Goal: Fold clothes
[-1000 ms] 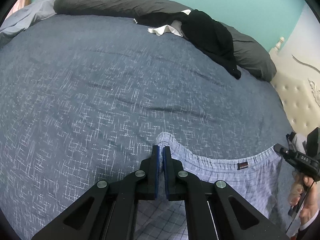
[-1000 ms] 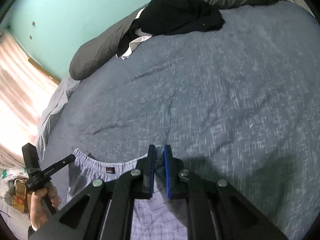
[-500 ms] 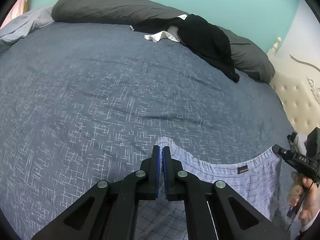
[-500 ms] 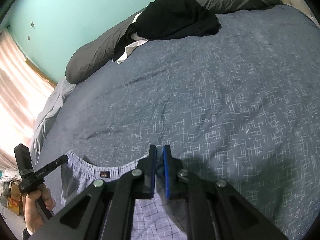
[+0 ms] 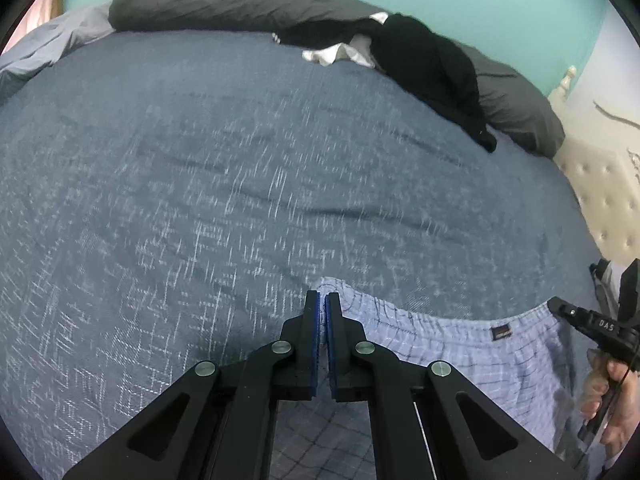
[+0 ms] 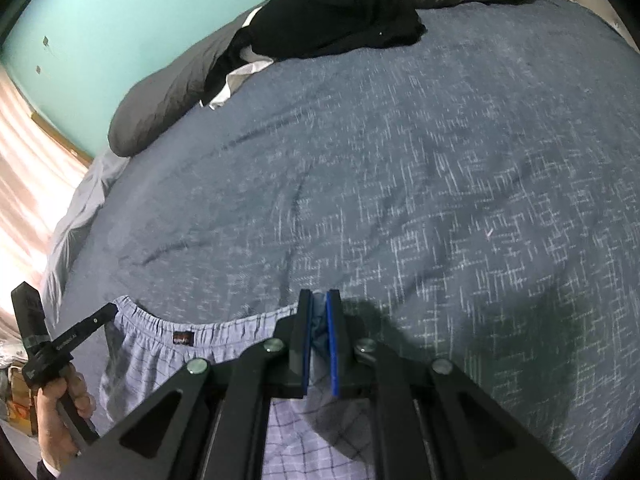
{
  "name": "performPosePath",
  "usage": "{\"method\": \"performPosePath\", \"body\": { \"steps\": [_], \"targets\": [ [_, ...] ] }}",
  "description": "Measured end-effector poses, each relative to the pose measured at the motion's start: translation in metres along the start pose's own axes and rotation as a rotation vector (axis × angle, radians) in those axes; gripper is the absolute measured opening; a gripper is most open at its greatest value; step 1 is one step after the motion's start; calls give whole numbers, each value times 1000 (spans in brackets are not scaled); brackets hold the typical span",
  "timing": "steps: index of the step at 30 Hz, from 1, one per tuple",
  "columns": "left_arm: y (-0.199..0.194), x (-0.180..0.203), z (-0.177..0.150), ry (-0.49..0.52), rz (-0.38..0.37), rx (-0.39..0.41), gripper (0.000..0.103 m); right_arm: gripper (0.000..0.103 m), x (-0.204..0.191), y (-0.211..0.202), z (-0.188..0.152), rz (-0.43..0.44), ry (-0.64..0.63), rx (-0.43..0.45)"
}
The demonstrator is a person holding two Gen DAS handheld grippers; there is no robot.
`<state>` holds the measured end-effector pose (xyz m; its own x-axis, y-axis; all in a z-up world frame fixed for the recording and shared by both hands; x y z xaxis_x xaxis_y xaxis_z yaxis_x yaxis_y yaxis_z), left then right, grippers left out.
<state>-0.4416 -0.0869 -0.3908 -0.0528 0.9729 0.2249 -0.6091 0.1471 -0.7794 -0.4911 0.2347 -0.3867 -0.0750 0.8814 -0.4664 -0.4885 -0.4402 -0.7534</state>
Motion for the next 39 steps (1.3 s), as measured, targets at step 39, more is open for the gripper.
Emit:
{"method": "performPosePath", "body": {
  "steps": [39],
  "targets": [
    [-6, 8, 21, -49, -87, 90, 6, 8, -6, -5, 2, 45, -13, 23]
  ]
}}
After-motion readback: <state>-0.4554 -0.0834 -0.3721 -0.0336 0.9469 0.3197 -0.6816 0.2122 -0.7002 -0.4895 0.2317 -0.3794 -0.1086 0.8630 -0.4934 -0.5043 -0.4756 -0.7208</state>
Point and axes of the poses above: each gripper's, at about its wrist camera, not at the fingertips, and y roughly the way its jaws point, x to its right, z to its top, the point moved 8 cm from there along y, roughly the way its jaws point, and after that the axes turned 5 degrees about y, right-handed, at the moved point
